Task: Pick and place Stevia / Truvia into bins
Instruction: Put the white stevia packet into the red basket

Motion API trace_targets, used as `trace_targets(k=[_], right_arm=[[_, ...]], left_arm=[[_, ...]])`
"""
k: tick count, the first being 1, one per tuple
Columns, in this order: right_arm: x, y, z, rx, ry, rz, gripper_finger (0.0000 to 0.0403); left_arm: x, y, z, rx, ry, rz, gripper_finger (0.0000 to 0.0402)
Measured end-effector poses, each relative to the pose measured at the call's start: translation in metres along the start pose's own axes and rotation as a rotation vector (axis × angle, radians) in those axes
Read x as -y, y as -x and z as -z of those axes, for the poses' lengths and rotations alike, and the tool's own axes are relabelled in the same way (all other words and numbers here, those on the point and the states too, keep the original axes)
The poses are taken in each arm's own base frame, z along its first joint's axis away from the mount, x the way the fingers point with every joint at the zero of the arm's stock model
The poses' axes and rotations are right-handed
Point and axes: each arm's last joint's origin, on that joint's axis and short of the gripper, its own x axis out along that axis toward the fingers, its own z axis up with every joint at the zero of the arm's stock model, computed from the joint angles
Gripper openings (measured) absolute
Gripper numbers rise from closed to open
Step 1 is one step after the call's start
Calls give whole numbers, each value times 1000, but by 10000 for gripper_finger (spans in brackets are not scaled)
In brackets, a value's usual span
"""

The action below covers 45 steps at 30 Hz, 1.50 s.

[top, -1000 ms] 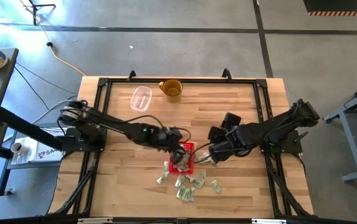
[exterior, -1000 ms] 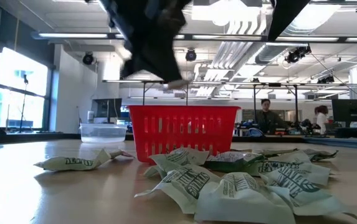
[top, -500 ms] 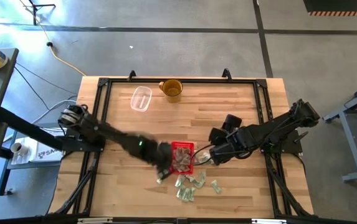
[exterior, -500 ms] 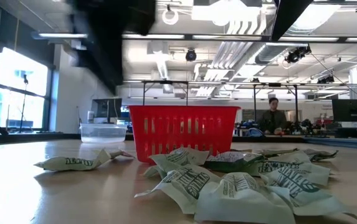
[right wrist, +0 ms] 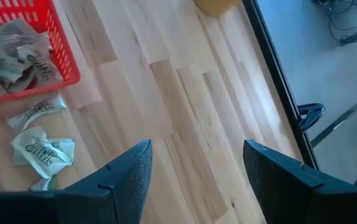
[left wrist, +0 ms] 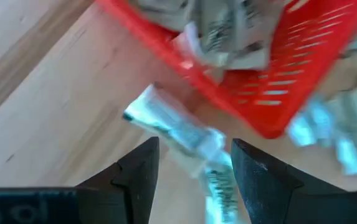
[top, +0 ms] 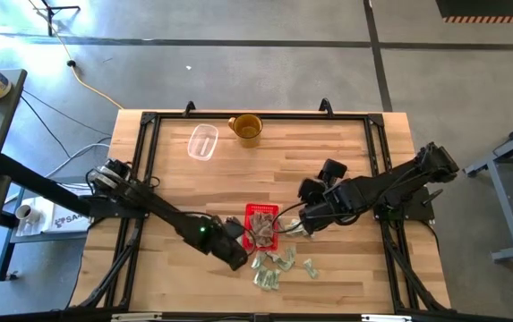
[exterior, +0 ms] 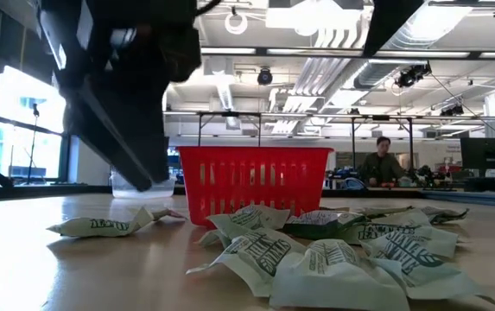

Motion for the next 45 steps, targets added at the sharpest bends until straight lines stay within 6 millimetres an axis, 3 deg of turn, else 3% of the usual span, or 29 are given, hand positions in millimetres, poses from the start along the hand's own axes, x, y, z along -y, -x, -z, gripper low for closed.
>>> trace_targets(k=[6, 12, 23, 27, 31, 35, 40, 42, 45], right_arm=[[0, 0, 2, -26, 7, -10, 243], [1, 0, 3, -32, 8, -7, 243], [1, 0, 2, -16, 1, 13, 243], [1, 0, 2, -14, 1, 16, 243], [2, 0, 2, -2, -15, 31, 243], [2, 0, 2, 3, -17, 36, 243], [2, 1, 1, 18, -16, 52, 243], [3, 1, 1, 22, -23, 56, 243], [2, 1, 1, 19, -31, 53, 243]], left_arm=[[-2, -26, 6, -23, 18, -54, 234], [-3, -27, 5, 17, 67, -88, 216], [-21, -22, 6, -22, 19, -255, 23], [-27, -10, 0, -83, 12, -305, 34], [-26, 14, -23, -40, 31, -245, 57], [-25, 29, -50, 51, -9, -160, 27], [-12, 24, -81, 133, -141, 110, 26], [-4, 17, -90, 138, -173, 249, 51], [-7, 3, -90, 72, -141, 266, 110]])
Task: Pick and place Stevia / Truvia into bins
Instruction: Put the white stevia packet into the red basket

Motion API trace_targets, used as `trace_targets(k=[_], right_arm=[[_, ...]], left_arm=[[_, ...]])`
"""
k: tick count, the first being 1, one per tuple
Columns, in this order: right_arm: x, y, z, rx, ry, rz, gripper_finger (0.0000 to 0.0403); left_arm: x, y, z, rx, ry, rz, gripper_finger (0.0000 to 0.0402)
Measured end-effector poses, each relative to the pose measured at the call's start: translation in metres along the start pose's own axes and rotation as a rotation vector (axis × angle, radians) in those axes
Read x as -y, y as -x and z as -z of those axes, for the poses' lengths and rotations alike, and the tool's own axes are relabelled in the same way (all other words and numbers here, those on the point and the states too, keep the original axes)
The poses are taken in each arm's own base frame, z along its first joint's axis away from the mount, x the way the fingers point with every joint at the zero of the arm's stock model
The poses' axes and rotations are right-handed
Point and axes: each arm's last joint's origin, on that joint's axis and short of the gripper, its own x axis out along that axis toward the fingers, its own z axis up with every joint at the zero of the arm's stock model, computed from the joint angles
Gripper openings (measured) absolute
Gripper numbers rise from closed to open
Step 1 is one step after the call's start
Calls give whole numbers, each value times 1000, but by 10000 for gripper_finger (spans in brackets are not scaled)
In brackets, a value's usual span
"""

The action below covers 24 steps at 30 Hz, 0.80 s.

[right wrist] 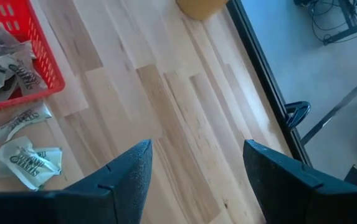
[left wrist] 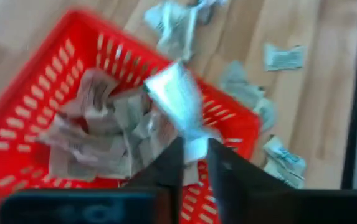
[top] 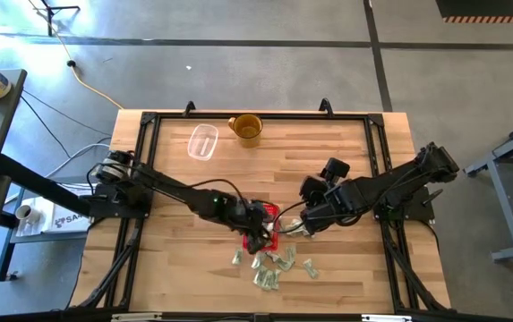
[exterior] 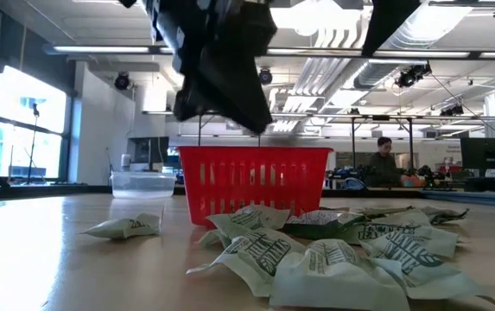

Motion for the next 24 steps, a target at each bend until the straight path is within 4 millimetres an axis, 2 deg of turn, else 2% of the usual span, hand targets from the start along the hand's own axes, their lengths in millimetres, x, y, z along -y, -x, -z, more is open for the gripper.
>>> trace_targets(k=[5, 9, 11, 15, 21, 24], right_arm=[[0, 0, 0, -5, 0, -4, 243], [0, 0, 1, -15, 5, -6, 243], [0, 0, 1, -14, 6, -6, 243], [1, 0, 0, -2, 9, 10, 243], [2, -2, -1, -5, 50, 15, 243], [3, -3, -1, -9, 62, 21, 243]], left_arm=[[-9, 0, 12, -123, 110, -99, 195], [0, 18, 27, -231, 119, -103, 230], [5, 26, 41, -289, 96, -140, 237], [17, 30, 59, -317, 104, -165, 240], [34, 36, 78, -247, 143, -207, 241], [41, 28, 88, -214, 157, -210, 241]])
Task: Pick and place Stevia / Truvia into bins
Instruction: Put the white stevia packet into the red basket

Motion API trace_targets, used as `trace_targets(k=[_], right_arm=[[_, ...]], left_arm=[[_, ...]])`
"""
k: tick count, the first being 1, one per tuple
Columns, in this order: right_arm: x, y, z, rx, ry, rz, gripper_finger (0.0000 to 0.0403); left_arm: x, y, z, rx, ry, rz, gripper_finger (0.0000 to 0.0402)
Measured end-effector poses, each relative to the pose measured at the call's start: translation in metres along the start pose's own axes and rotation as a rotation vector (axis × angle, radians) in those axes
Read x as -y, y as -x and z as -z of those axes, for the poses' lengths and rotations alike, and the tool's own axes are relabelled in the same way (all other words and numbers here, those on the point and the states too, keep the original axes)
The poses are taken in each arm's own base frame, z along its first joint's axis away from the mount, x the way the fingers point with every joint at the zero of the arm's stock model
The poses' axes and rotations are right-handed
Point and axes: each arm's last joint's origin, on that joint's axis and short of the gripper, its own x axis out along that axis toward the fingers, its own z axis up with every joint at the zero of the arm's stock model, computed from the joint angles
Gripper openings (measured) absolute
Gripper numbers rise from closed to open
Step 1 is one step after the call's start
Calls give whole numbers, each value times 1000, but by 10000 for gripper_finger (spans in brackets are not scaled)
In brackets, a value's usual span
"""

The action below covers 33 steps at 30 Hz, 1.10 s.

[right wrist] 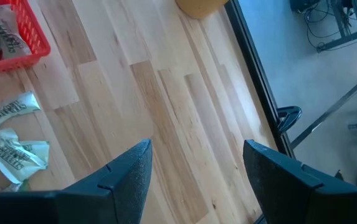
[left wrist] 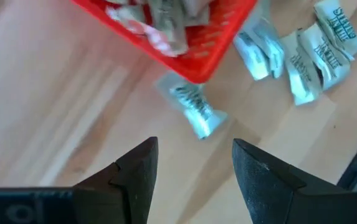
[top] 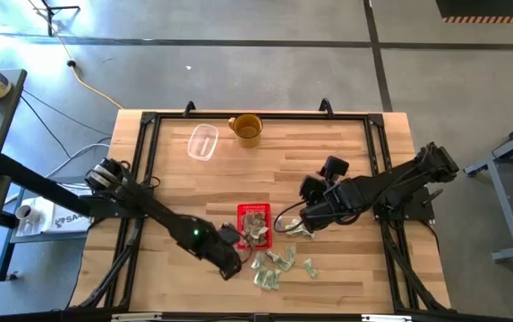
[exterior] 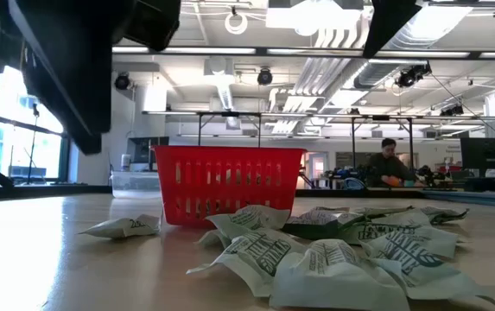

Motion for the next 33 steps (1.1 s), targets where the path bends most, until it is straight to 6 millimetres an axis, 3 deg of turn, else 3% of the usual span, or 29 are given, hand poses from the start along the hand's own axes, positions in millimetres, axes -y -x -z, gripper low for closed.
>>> trace_targets(k=[8, 15, 20, 24, 28, 33], right_arm=[[3, -1, 0, -4, 46, 24, 243], [8, -1, 6, -60, 111, 58, 243], [8, -1, 6, -57, 150, 71, 243], [10, -2, 6, -61, 162, 76, 243], [12, -3, 5, -52, 161, 100, 243], [15, -7, 3, -59, 149, 111, 243]], left_arm=[[15, -29, 0, 19, 92, 95, 241], [16, -53, 4, -21, 175, 19, 241], [17, -49, 3, -39, 239, -54, 241], [16, -34, 1, -43, 252, -180, 241], [7, -29, 6, -99, 237, -295, 241], [14, -13, 1, -107, 253, -278, 241]])
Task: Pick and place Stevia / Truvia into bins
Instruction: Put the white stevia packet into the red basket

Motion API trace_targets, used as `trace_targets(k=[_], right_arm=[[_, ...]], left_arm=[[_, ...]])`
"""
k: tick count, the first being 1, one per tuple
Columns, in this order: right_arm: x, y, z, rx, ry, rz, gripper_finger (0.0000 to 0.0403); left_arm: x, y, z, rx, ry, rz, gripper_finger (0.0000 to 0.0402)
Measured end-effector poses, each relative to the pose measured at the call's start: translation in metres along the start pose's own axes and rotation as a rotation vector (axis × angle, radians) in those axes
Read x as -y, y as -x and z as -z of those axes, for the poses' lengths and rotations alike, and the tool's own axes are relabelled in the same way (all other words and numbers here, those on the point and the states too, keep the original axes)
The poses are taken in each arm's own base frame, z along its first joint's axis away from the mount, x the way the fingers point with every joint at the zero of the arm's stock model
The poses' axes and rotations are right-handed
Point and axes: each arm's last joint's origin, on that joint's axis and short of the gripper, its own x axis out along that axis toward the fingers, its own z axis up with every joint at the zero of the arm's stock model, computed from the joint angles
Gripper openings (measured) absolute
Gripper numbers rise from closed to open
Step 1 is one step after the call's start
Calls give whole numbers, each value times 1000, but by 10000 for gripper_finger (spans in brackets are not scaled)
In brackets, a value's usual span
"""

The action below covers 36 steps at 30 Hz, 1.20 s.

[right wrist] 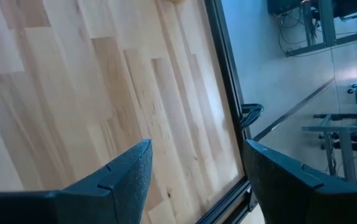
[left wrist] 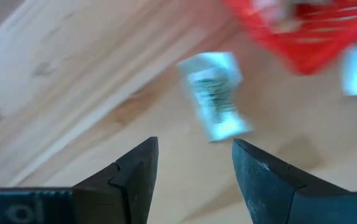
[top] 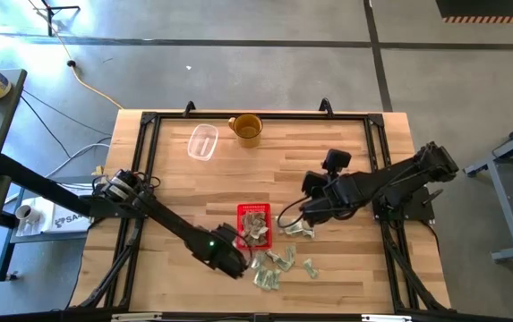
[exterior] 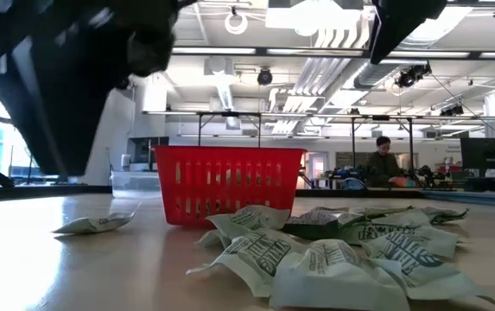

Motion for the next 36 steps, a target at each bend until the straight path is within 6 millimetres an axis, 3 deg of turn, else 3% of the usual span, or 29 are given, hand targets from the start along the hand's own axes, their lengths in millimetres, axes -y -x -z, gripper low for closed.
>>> trace_targets(k=[5, 16, 24, 28, 36], right_arm=[[3, -3, -2, -6, -12, 14, 243], [14, -16, -7, -42, -39, 29, 243], [20, -23, -10, -68, -66, 34, 243], [21, -23, -11, -62, -60, 33, 243], [20, -23, -11, -62, -68, 31, 243]], left_arm=[[16, 6, -3, 22, -69, 130, 241], [18, -30, 2, 0, -94, 57, 241], [10, -39, -8, 116, -111, -40, 232], [5, -45, -17, 116, -145, -41, 185], [-2, -51, -35, 60, -294, -56, 26]])
